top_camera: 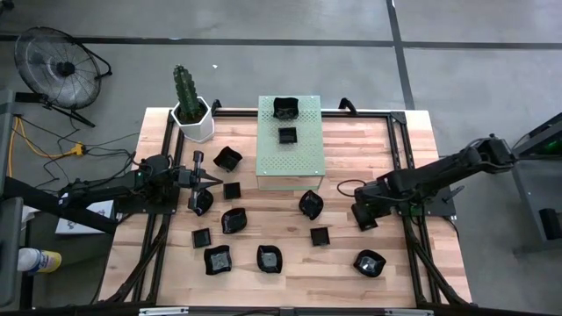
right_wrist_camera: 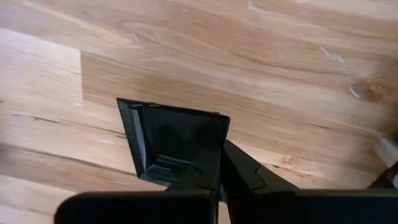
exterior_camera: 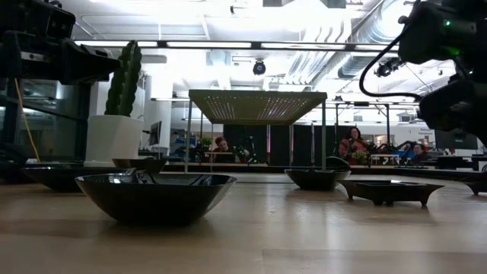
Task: Pick & Place Mini shaped plates
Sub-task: Stack the black square plate on top of the black square plate on the shelf
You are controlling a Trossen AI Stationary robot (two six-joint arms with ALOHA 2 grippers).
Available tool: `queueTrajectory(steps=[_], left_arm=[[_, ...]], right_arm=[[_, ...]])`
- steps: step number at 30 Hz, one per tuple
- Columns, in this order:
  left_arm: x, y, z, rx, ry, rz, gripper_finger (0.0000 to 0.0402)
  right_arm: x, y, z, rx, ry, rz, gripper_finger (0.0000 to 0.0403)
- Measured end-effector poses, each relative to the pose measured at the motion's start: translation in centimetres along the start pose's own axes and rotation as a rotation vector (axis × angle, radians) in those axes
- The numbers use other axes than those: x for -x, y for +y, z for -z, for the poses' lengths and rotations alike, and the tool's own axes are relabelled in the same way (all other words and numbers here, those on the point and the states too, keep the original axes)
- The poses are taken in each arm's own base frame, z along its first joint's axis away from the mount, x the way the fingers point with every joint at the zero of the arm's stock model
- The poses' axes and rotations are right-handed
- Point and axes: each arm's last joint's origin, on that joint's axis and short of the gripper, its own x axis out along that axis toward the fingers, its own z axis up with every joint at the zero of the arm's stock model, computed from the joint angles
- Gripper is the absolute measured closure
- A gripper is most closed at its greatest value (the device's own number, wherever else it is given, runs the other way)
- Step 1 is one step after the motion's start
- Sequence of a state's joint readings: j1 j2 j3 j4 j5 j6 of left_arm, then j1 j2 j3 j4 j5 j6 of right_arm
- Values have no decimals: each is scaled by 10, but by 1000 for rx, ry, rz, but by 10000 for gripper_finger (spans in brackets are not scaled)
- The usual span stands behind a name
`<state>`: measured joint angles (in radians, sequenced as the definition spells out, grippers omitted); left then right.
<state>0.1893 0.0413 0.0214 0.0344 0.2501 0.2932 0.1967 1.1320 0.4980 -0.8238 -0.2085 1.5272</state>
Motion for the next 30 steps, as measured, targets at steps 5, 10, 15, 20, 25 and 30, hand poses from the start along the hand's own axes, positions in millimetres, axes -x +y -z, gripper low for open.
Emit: queueTrajectory(steps=[5,10,15,20,25,30], left_arm=[[0,0,0,0,0,0,399],[0,0,0,0,0,0,399],[0,0,0,0,1,0,399],[0,0,0,0,0,0,399],[0,0,0,0,0,0,399],[0,0,0,0,0,0,399]], right_arm=[[4,-1,1,4,-7,-28,403],[9,-1,1,13,-44,-74,403],[12,-1,1,19,-51,-106,402],[13,0,1,28,-58,-133,402],[14,5,2,48,-50,-187,402],[16,14,2,84,-58,-279,403]])
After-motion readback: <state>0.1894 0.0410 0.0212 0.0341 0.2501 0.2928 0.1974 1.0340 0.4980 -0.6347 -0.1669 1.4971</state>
